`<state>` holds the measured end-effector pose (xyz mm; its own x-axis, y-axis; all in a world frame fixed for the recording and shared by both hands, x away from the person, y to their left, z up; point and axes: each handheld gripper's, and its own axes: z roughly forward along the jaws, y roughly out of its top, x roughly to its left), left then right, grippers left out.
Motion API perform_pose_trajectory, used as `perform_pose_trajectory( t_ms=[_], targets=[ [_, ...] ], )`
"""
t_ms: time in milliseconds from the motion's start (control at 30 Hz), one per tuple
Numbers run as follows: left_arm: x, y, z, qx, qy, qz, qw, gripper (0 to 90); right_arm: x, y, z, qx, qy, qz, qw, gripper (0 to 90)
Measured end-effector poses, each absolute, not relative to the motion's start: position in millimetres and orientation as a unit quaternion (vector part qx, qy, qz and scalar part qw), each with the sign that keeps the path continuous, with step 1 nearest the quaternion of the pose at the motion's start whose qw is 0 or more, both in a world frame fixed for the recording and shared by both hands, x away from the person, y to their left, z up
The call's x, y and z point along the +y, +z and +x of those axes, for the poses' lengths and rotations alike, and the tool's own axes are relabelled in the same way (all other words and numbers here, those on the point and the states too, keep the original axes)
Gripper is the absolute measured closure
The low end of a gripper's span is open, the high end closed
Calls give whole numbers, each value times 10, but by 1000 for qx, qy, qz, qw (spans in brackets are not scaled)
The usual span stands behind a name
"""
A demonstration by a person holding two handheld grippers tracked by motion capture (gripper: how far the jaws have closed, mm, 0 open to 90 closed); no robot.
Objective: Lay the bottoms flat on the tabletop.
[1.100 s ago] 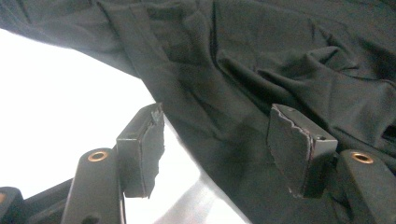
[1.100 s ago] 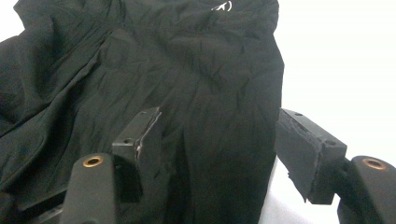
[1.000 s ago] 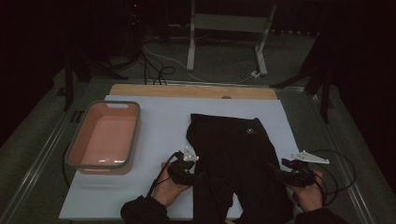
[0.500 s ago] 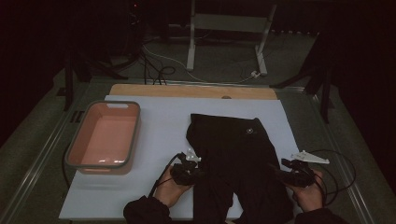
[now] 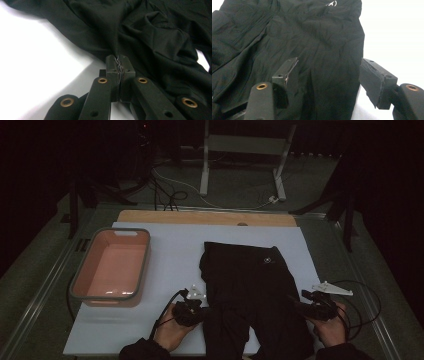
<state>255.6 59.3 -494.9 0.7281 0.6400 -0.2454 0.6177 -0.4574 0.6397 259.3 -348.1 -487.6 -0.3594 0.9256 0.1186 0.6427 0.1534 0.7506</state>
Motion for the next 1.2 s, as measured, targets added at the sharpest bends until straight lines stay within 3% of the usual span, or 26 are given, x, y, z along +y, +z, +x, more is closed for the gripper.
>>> perform_pose_trajectory(
  t_ms=[433, 600, 700, 1200],
  targets=[
    [916, -4869, 2577, 408, 51, 830, 376, 880, -3474, -4879, 2599, 736, 371, 533, 189, 332],
    [751, -4888, 2508, 392, 42, 834, 386, 625, -3471, -4880, 2600, 737, 369, 534, 189, 331],
    [584, -4906, 2453, 373, 33, 840, 393, 560, -3480, -4879, 2601, 737, 370, 533, 190, 330],
    [48, -4916, 2375, 305, -1, 856, 417, 513, -3493, -4886, 2602, 737, 368, 535, 191, 330]
  ],
)
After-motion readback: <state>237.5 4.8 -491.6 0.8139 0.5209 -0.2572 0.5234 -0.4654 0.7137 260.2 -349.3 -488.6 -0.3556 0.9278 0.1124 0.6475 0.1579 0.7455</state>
